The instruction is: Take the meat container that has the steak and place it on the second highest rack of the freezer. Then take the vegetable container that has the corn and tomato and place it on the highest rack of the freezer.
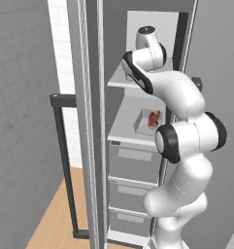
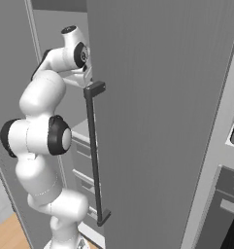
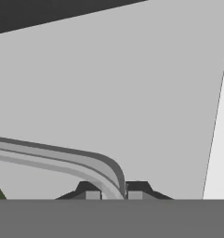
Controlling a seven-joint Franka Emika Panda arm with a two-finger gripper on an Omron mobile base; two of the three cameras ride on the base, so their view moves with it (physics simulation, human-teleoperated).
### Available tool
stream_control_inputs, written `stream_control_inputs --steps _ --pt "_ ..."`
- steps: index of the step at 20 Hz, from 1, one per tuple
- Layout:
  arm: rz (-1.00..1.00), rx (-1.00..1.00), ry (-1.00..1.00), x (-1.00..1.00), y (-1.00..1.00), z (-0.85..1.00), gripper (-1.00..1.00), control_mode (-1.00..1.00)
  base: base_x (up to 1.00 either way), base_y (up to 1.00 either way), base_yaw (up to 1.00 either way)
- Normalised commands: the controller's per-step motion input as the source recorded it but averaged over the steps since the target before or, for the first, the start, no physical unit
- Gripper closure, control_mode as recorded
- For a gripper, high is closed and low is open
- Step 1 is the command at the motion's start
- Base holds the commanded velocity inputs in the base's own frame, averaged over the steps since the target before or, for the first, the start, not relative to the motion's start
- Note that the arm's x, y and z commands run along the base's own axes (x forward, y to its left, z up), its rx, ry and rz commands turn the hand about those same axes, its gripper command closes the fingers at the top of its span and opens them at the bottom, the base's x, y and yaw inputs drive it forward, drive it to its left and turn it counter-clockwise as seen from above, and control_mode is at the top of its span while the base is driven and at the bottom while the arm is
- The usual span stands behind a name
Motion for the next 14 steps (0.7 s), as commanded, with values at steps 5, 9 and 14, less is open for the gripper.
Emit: stream_control_inputs --steps 5,9,14 --pt "-0.10 0.00 0.00 0.00 0.00 -0.20 1.00 -1.00 0.00 0.00 0.00" --pt "-0.06 0.00 0.00 0.00 -0.01 -0.11 -1.00 -1.00 0.00 0.00 0.00" --pt "0.00 0.00 -0.03 0.00 0.00 0.00 -1.00 -1.00 0.00 0.00 0.00"
